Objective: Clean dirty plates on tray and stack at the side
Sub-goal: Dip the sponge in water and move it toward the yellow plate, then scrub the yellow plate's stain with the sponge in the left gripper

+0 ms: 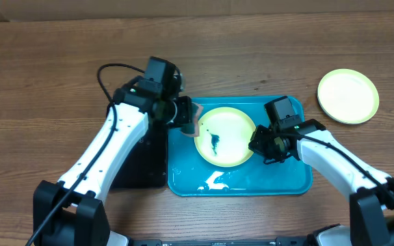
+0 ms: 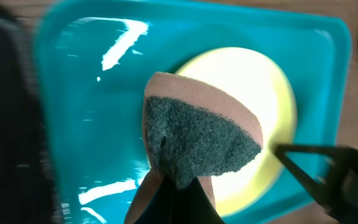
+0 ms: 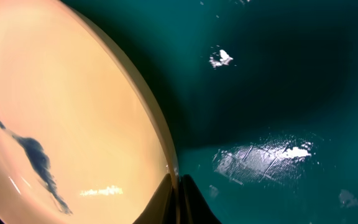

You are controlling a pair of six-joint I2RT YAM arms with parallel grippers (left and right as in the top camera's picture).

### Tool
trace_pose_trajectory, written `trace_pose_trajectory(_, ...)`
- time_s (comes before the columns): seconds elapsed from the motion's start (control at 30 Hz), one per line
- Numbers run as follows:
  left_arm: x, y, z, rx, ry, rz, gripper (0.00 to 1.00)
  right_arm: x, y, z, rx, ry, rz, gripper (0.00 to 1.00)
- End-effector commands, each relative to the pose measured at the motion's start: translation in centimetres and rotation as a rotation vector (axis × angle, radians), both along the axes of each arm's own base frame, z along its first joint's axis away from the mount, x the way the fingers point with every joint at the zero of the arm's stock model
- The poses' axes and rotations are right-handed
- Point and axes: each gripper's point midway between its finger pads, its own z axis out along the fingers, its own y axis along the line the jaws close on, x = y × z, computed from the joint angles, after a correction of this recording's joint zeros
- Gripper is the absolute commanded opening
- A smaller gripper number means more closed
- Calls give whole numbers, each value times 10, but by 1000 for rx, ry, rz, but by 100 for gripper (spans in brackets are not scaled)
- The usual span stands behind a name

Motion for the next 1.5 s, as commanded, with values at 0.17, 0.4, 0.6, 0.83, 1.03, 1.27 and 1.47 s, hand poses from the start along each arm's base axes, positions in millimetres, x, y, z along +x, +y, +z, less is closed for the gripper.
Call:
trace_pose_trajectory(0.17, -3, -22, 12, -61, -17, -31, 4, 5, 4, -14, -1, 16, 56, 4)
trace_pose_trajectory(0.4, -3, -48, 7, -191, 31, -92, 4, 10, 17, -8, 69, -9, 86, 4)
trace_pose_trajectory(0.6, -2, -63, -21, -247, 120, -120, 4, 11, 24, -5, 110, -15, 98, 4)
trace_pose_trajectory(0.83, -3, -62, -59, -203, 185, -130, 4, 10, 24, -5, 110, -13, 98, 4)
trace_pose_trajectory(1.03, -5, -34, -106, 1, 249, -58, 4, 9, 24, -6, 110, -5, 98, 4)
trace_pose_trajectory(1.27, -13, 10, -135, 261, 298, 47, 4, 9, 24, -6, 110, -5, 98, 4)
trace_pose_trajectory(1.47, -28, -29, -131, 167, 300, -86, 4, 9, 24, -6, 110, -6, 98, 4)
